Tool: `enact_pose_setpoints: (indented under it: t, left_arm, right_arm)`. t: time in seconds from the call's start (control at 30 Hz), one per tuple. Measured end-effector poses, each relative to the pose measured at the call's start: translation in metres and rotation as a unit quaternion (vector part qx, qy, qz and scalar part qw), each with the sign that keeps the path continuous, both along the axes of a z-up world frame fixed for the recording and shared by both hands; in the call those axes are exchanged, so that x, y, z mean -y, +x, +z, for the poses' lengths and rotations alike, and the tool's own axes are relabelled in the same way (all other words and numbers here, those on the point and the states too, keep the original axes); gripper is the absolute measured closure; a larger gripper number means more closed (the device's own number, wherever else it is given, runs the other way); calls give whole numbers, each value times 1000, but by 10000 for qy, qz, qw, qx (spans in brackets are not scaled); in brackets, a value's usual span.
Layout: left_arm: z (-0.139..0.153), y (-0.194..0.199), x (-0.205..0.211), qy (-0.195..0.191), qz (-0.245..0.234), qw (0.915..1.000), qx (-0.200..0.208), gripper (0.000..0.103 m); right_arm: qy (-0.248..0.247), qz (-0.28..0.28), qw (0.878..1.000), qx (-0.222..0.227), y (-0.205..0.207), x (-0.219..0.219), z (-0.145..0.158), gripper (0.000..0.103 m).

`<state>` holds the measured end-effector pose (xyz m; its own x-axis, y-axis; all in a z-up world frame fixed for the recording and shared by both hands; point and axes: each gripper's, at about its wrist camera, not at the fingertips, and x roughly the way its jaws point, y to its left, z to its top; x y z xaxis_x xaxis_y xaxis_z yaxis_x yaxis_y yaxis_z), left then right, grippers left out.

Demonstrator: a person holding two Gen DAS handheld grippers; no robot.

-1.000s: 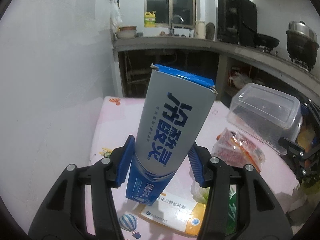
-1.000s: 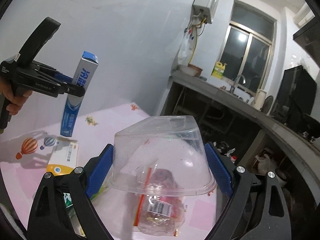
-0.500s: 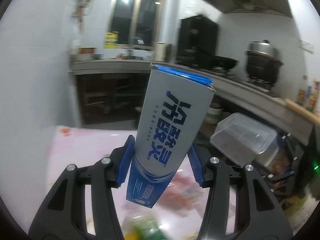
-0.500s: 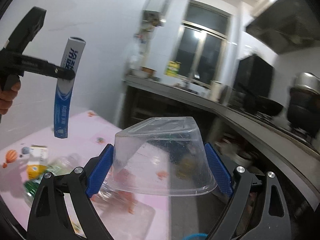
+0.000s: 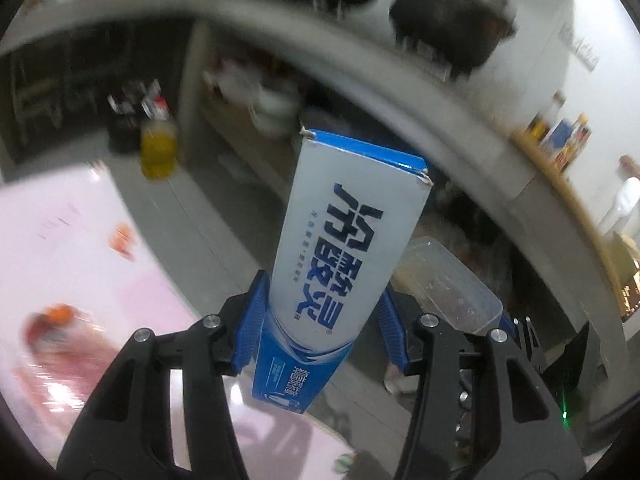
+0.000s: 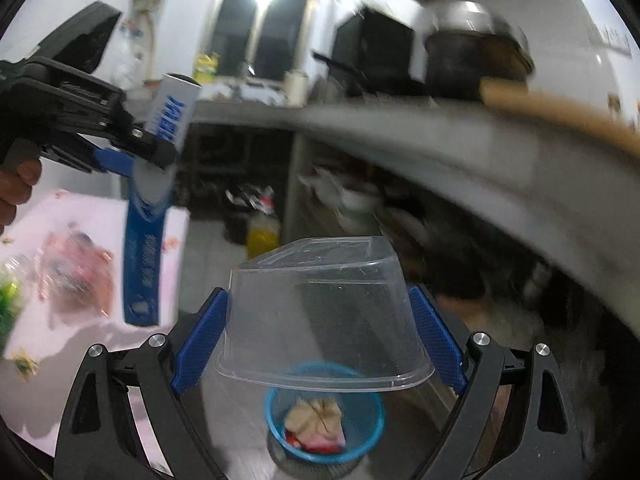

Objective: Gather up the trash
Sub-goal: 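Carry the toothpaste box and clear container over the blue wastebasket with both tools, then open both tools to drop the box and container into the wastebasket, then move both tools back over the table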

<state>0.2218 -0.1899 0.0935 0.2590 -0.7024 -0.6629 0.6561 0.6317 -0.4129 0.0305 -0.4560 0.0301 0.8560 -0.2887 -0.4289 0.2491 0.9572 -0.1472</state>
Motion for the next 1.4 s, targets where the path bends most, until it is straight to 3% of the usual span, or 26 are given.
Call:
enact_pose_setpoints:
  t: [0.27, 0.5, 0.6, 0.63, 0.67, 0.7, 0.83, 0.9, 1.4]
  left_arm:
    - [-100, 22, 105, 789, -232, 9899, -1153, 54]
    - [-145, 34, 151, 1355, -187, 9809, -1382, 53]
    - [-157, 46, 171, 1413, -107, 9800, -1393, 53]
    - [-158, 50, 176, 1459, -80, 9801, -1341, 50]
    - [-160, 54, 182, 1547, -44, 9795, -1287, 36]
    - [-163, 56, 187, 1655, 15, 9786, -1223, 29]
    - [-165, 59, 183, 1694, 185, 9785, -1158, 29]
    - [-160, 55, 173, 1685, 188, 9794, -1100, 29]
    - [-80, 2, 91, 1093, 23, 9936, -268, 29]
  right_arm:
    - [710, -377, 9933, -826, 10, 51, -92, 15]
    - [976, -359, 9866, -1259, 37, 76, -141, 15]
    - [932, -282, 9867, -1303, 51, 83, -155, 15]
    - [930, -214, 9858, -1382, 60, 87, -162, 15]
    - [909, -197, 9845, -1488, 67, 89, -172, 14]
    - [860, -225, 9830, -1609, 74, 92, -182, 13]
    - [813, -483, 9734, -2089, 85, 103, -224, 13]
    - [916, -530, 9725, -2073, 79, 104, -228, 13]
    - [1323, -631, 9705, -1917, 6, 67, -201, 13]
